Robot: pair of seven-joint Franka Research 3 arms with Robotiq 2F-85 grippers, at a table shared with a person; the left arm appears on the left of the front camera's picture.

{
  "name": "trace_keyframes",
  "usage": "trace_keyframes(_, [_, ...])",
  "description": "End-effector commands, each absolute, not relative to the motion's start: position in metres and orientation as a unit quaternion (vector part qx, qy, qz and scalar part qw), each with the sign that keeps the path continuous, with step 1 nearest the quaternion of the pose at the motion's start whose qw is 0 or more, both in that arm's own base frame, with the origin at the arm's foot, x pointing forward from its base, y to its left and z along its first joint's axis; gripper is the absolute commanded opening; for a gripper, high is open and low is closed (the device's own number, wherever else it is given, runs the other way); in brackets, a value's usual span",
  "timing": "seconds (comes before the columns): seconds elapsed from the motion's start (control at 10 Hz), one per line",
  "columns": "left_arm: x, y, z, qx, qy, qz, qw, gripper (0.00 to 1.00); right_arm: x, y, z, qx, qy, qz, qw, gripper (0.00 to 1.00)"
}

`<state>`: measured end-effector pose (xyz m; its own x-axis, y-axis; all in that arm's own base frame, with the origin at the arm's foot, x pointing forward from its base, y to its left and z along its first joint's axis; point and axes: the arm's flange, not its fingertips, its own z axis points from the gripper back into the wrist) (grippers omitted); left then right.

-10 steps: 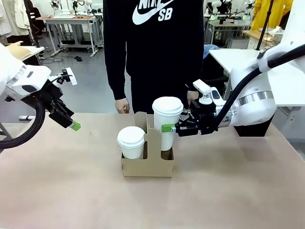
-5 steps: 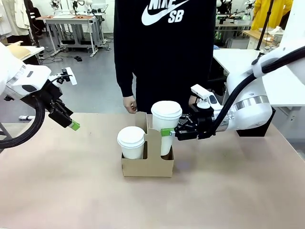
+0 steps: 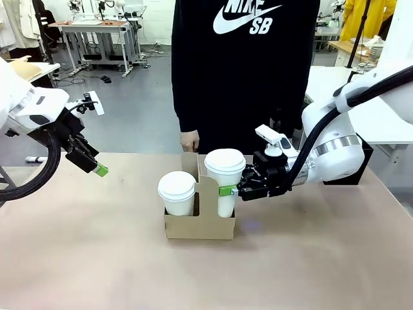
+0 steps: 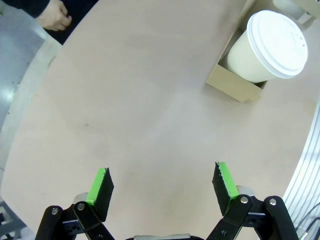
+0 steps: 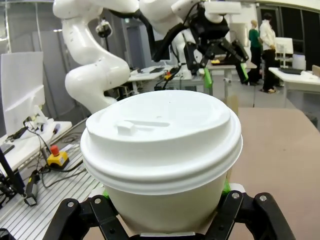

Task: Pour a drink into a cup and package it in a carrier.
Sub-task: Insert the held 600 ml Paper Cup into the Cup Carrier.

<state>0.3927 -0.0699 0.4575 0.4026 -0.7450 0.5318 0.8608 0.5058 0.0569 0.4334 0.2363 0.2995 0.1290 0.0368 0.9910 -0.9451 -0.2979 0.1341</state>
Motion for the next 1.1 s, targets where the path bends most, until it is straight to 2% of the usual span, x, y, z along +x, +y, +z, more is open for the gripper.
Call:
trace_keyframes(0.0, [0.392, -0.071, 0.459, -0.122, -0.255, -0.48, 0.831, 1.0, 0.447, 0.24, 0.292, 0.594, -0.364, 0.558, 0.451, 0.8])
trace_keyframes(0.8, [0.392, -0.071, 0.459, -0.122, -0.255, -0.48, 0.831, 1.0, 0.455, 0.239, 0.251, 0.588, -0.341, 0.603, 0.416, 0.8])
trace_keyframes(0.9, [0.392, -0.071, 0.459, -0.122, -0.255, -0.48, 0.831, 1.0, 0.456, 0.236, 0.249, 0.582, -0.347, 0.607, 0.416, 1.0])
trace_keyframes(1.0, [0.392, -0.071, 0.459, -0.122, -0.255, -0.48, 0.831, 1.0, 0.457, 0.235, 0.25, 0.577, -0.347, 0.609, 0.42, 1.0])
